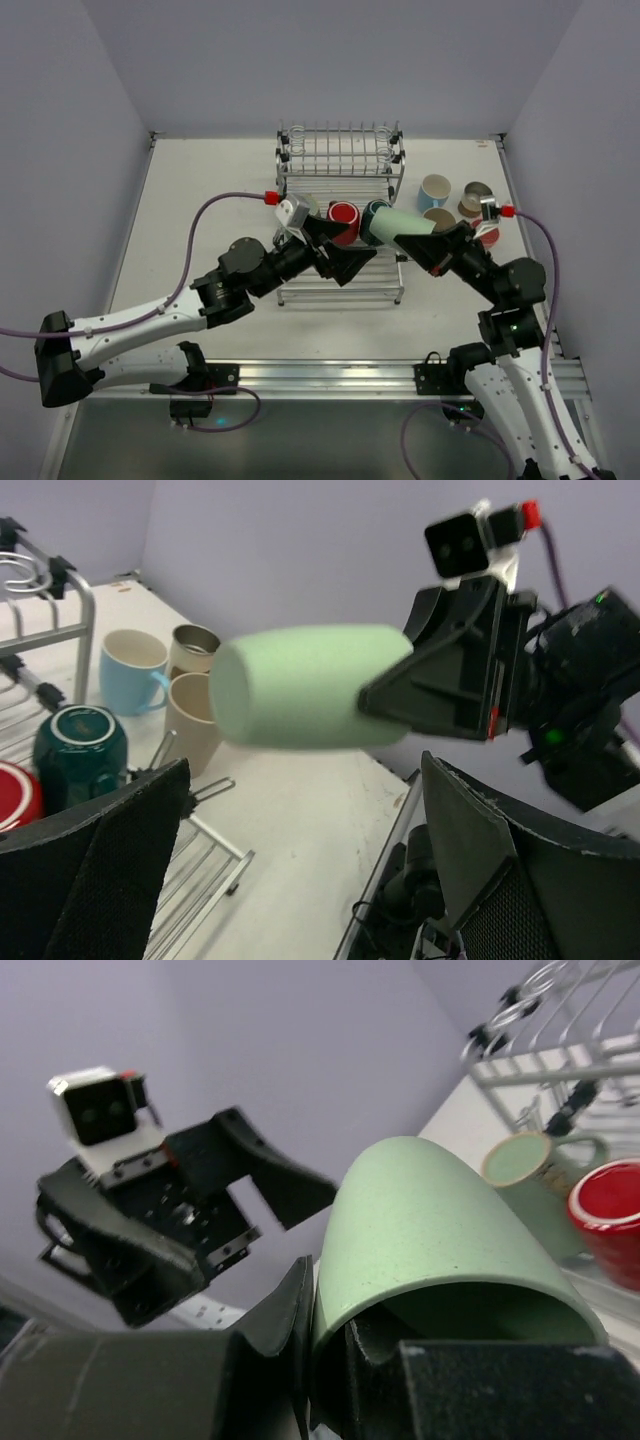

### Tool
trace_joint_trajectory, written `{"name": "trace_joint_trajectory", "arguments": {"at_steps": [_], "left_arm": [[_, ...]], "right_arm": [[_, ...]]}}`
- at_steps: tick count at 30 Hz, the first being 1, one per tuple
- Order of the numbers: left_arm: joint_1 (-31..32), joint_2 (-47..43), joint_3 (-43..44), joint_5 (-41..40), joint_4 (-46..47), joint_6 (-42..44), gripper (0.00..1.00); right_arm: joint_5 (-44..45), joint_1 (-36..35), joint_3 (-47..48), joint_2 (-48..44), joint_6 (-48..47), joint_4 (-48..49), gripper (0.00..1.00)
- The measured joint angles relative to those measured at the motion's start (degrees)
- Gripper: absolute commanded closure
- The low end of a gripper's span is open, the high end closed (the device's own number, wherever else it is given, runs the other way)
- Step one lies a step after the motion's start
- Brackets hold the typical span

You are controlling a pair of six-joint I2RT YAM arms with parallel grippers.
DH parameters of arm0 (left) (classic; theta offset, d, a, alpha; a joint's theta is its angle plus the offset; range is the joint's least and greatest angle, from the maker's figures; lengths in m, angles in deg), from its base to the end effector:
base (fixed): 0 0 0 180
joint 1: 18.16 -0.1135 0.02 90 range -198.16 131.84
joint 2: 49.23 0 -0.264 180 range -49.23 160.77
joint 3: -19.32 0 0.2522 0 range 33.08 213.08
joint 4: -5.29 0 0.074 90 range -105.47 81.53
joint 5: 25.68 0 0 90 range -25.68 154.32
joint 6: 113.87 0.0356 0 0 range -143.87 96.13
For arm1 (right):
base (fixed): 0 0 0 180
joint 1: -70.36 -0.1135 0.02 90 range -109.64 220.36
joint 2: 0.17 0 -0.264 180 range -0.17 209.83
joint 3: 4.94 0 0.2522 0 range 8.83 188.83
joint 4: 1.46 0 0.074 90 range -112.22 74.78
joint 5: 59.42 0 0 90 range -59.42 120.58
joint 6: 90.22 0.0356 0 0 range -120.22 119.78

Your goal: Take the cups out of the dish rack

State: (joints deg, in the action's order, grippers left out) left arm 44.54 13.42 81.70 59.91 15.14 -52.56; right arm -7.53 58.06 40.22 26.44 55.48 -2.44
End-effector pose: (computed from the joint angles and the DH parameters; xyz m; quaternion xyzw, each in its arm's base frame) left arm 0.1212 -0.2288 0.3650 0.1606 0.6255 -0.5288 0.5508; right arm 0.1129 0.0471 0.3428 -0.0383 0.6163 0.5863 0.5244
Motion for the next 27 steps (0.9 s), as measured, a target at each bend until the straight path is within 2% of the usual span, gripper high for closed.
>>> {"name": "trace_joint_trajectory", "arguments": {"at_steps": [6,13,18,23,27], "left_arm": [[0.0,-10.3,1.0,-3.1,-14.1,4.8,0.0],[0.0,-16.7,3.9,-7.3,-37.4,10.0,0.0],[0.0,-21.9,1.7,-11.1,-47.0,11.3,0.0],[0.0,-29.4,-4.8,-12.6,-49.0,11.5,0.0],[0.0,-31.1,-8.1,-12.6,-49.2,11.9,0.0]], "right_arm": [[14.7,0.0,21.5,12.3,-17.1,-26.9,1.0],[40.2,1.0,34.1,26.0,-29.9,-49.7,1.0],[48.5,8.5,39.1,33.1,-35.0,-60.4,1.0],[52.4,11.7,45.9,40.3,-36.9,-66.6,1.0],[53.6,12.8,50.1,47.9,-37.5,-68.7,1.0]]}}
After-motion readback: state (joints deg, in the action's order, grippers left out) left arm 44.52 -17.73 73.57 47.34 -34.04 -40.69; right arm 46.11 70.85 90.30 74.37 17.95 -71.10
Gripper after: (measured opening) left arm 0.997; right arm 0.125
